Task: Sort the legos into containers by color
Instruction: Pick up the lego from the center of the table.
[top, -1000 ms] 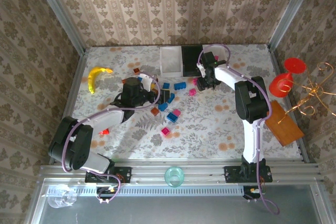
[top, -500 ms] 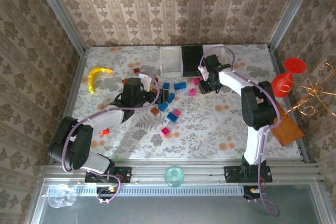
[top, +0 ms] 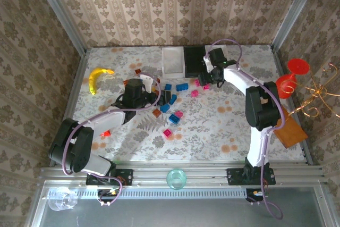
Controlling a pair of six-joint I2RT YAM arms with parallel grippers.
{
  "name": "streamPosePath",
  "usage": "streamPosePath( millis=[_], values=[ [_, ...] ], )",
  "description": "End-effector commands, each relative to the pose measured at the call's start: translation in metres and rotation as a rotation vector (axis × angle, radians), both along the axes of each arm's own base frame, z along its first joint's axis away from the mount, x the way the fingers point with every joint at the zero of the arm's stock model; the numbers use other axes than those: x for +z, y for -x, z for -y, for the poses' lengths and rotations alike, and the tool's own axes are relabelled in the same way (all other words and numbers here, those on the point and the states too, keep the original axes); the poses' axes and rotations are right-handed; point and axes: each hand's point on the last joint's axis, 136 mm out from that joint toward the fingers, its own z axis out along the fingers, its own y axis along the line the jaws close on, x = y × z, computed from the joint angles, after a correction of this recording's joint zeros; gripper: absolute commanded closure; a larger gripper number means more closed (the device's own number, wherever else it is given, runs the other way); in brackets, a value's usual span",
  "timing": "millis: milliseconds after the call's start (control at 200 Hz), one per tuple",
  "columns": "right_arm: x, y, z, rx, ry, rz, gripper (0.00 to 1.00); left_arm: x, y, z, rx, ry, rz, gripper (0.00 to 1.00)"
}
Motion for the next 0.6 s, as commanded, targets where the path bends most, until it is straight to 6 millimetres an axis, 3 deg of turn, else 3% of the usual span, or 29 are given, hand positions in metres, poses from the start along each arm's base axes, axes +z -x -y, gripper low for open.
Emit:
streamPosePath(
  millis=[0,170,345,595],
  values=[
    [-0.014,0.001,-0.003,-0.001,0.019,-0.059,0.29,0.017,-0.001,-0.001,0.01,0.023,0.023,0.0],
    [-0.032,-0.003,-0.004,0.0,0.032,-0.116,0.34,0.016,-0.001,-0.003,0.016,0.02,0.025,0.0],
    [-0.038,-0.004,-0.006,0.003,0.033,-0.148,0.45,0.014,-0.001,-0.004,0.021,0.014,0.022,0.0],
    [-0.044,0.003,-0.009,0.012,0.032,-0.184,0.52,0.013,-0.002,-0.007,0.029,0.003,0.023,0.0]
  ],
)
